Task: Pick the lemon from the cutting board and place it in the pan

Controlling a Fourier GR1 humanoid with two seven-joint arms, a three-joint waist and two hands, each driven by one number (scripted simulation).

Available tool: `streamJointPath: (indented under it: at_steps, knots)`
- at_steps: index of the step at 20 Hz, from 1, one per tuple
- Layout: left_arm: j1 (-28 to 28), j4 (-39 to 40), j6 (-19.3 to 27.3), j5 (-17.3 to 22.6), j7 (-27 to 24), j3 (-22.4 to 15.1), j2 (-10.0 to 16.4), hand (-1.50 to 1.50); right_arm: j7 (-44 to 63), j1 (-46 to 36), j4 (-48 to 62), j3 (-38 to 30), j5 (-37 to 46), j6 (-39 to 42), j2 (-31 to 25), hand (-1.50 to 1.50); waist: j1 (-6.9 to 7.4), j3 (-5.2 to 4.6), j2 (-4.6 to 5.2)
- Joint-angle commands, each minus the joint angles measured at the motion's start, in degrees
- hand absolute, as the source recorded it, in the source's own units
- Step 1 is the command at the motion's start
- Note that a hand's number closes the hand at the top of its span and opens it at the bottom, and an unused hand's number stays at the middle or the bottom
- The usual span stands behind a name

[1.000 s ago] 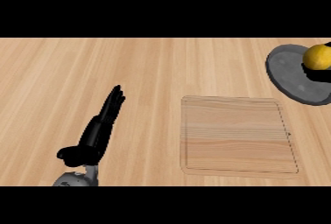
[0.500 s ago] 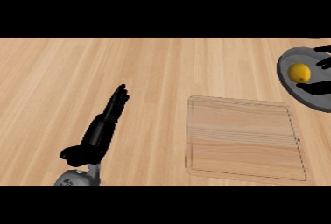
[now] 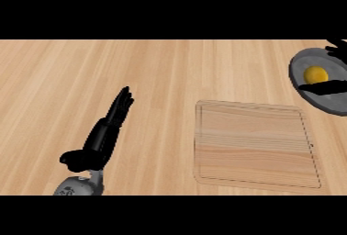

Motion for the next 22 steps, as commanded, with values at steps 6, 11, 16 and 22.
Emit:
streamJointPath:
  at_steps: [6, 11, 16, 22]
  knots:
    - [1.61, -0.5, 0.63, 0.31, -1.19, 0.8, -0.44, 0.0, -4.48, 0.84, 1.79, -9.63, -9.6, 9.97, -4.7, -1.5, -1.47, -0.05, -0.42]
    - [2.37, 0.04, 0.23, 0.54, -0.47, 1.21, 0.08, 0.0, -5.9, 3.37, 3.33, -11.61, -12.05, 24.11, -9.04, -1.5, -2.48, -0.08, -0.86]
    - [1.21, 0.9, 1.48, -0.09, -0.66, 1.95, -0.47, 0.0, -10.7, 8.08, 3.0, -11.2, -12.01, 37.84, -13.32, -1.5, -3.38, -0.04, -0.85]
    - [3.51, -0.68, -0.03, 0.44, -1.66, 1.96, 0.72, 0.0, -14.74, 12.14, 0.55, -10.59, -11.84, 41.95, -14.37, -1.5, -2.96, -0.03, -1.07]
